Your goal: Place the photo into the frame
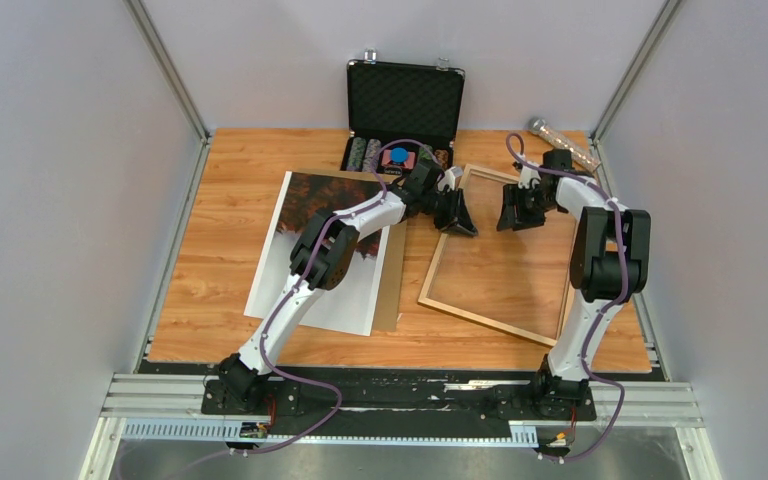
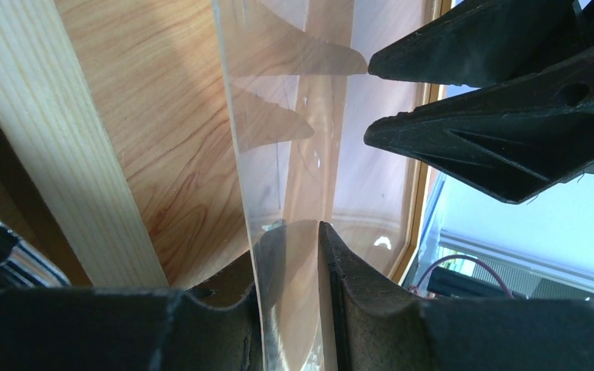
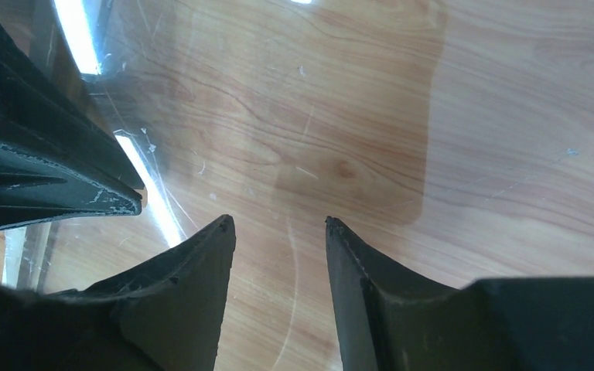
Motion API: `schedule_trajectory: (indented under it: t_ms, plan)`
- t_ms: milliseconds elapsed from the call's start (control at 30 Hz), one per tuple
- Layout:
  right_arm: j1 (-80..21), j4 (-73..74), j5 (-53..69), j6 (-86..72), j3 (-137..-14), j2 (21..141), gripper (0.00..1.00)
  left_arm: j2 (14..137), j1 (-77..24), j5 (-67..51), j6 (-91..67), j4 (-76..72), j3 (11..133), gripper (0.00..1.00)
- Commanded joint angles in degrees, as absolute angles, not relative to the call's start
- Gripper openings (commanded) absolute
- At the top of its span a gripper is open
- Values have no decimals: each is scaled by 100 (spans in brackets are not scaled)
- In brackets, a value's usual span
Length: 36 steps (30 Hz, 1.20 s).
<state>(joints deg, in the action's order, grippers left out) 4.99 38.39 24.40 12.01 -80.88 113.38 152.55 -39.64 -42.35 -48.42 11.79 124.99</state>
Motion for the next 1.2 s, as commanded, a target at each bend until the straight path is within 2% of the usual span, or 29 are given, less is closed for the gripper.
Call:
schedule_trajectory:
  t_ms: [0, 467, 1167]
  plan:
    - [466, 3615, 2324, 1107, -8012, 11406, 49, 15532, -4017, -3931, -4403, 2070, 12288, 31]
    - [466, 3570, 2121, 1167, -7937, 11428, 49, 15435, -4017, -3937, -4324, 2155, 12261, 39]
    - [475, 3568, 2070, 1213, -7937, 11495, 48, 14980, -3944, -3648, -3931, 2452, 11892, 80]
